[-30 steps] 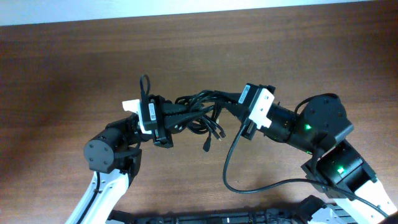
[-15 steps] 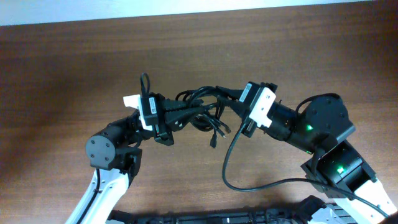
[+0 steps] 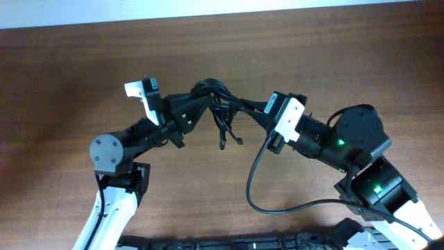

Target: Untangle cables

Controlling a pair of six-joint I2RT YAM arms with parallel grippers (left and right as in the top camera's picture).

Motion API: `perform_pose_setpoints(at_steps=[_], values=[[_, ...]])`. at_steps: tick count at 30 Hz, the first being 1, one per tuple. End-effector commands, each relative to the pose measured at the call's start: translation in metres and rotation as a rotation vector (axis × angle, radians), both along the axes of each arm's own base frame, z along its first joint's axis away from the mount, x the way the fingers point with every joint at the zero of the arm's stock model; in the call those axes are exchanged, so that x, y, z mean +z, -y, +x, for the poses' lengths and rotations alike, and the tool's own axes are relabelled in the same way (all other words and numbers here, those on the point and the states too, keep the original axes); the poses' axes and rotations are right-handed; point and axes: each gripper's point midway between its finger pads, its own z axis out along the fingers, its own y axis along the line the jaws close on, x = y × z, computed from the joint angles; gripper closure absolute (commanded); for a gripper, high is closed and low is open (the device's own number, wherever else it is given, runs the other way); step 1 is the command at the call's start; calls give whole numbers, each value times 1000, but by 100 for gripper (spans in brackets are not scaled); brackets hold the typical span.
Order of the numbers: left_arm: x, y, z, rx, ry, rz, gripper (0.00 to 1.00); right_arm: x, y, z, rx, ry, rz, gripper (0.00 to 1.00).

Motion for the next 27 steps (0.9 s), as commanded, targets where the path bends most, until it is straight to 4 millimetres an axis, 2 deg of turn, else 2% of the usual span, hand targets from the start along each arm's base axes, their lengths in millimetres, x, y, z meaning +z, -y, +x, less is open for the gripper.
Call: perform_pose_setpoints(at_steps=[1,4,8,10,11,12,13,14,16,20,22,27], values=[[2,-29,35,189,-51,-62,100,35,14,-15,-22,88,59,96],[-7,-39,51,260,-168,-111,100,36,15,-15,-22,90,60,96],[-10,-48,61,321,-225,-152,100,36,16,-16,-24,85,65,96],[-8,-51,63,338,-233,-174,100,33,27,-2,-128,-1,117,96],[-2,-49,59,318,-202,-176,100,25,33,5,-181,-39,110,95],[3,-46,54,295,-170,-172,100,19,34,6,-193,-59,96,84],[10,-42,46,264,-97,-145,100,13,34,6,-193,-78,82,60],[18,-34,32,214,15,-101,100,10,34,6,-194,-89,73,46],[25,-23,10,123,151,-43,100,10,34,6,-193,-59,48,30],[19,-8,-10,2,192,17,100,26,29,2,-153,12,73,28],[19,-4,-14,-15,194,15,100,31,29,2,-153,29,86,28],[31,15,-37,-85,269,-15,100,27,42,18,-268,18,80,28]])
